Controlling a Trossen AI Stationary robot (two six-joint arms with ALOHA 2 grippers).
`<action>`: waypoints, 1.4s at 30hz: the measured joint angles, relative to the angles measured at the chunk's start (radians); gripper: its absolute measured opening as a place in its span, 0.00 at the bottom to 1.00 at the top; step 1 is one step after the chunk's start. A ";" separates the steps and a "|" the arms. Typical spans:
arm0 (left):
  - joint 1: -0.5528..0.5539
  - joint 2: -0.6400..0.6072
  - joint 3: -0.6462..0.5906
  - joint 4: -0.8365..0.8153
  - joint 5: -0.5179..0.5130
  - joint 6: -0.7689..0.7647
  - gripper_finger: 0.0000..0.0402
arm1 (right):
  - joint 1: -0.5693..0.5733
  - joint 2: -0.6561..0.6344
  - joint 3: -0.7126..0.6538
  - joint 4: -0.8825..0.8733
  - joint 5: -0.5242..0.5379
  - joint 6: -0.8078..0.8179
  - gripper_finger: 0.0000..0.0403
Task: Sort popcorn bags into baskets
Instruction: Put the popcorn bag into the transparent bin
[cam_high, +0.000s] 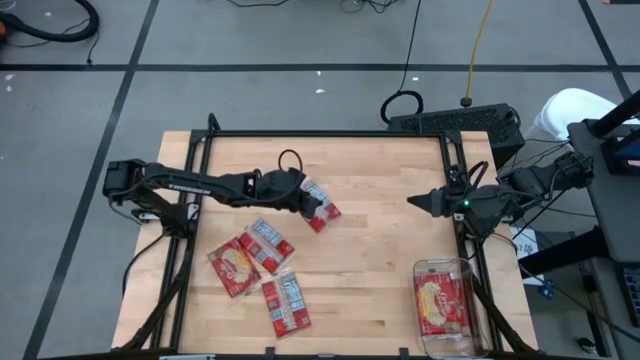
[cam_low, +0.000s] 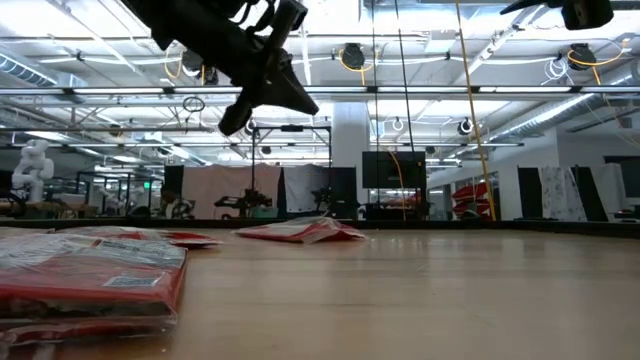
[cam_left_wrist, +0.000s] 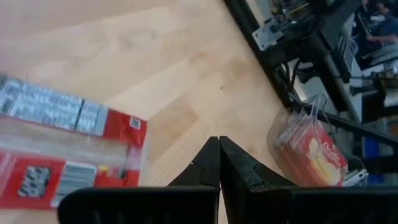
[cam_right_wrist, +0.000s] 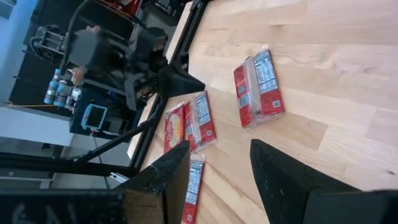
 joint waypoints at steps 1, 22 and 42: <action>-0.002 0.000 0.000 -0.017 -0.002 -0.034 0.01 | -0.001 0.000 0.000 0.000 -0.001 0.000 0.40; 0.041 0.249 0.000 -0.086 -0.056 -0.286 0.76 | 0.000 0.001 0.000 0.009 -0.111 -0.003 0.40; 0.052 0.403 -0.001 0.114 0.024 -0.052 0.02 | 0.000 0.001 0.000 0.003 -0.107 -0.052 0.40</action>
